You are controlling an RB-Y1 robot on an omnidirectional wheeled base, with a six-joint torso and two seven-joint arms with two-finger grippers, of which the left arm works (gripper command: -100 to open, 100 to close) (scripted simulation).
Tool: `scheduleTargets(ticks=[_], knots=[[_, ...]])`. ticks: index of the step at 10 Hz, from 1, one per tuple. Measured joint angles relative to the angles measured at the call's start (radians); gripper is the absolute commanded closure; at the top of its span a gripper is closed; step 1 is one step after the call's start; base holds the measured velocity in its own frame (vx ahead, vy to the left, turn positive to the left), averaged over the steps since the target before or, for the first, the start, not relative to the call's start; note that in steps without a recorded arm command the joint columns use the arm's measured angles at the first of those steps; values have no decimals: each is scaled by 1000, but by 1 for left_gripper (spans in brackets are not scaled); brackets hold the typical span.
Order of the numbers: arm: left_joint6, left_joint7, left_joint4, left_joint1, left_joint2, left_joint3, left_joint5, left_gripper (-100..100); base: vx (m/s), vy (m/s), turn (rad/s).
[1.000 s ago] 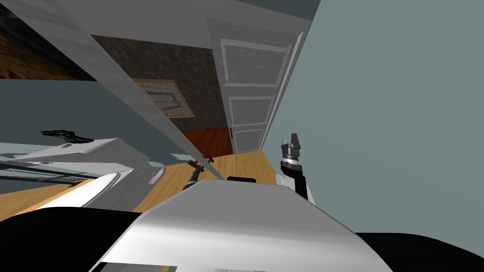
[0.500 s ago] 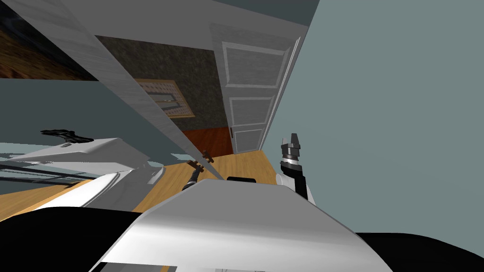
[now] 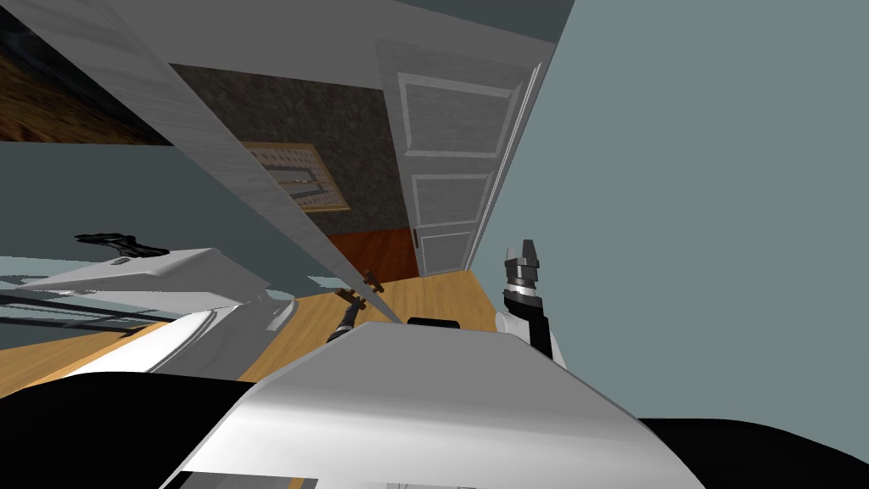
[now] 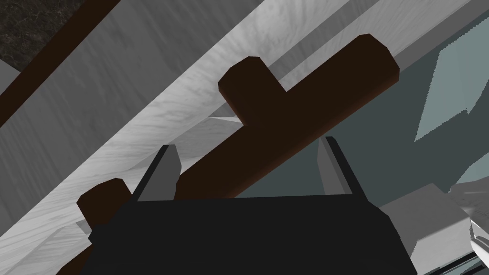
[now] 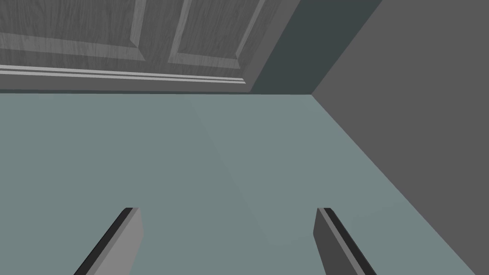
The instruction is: Pull the door open
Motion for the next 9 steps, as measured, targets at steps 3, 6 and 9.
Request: scheduleTargets(ticks=[3, 6, 9], knots=[[-3, 15, -6, 10, 10, -7, 0, 100, -48, 38, -20], [-7, 16, 1, 8, 12, -10, -3, 100, -3, 5, 0], [-2, 17, -5, 11, 10, -10, -2, 100, 6, 0, 0]])
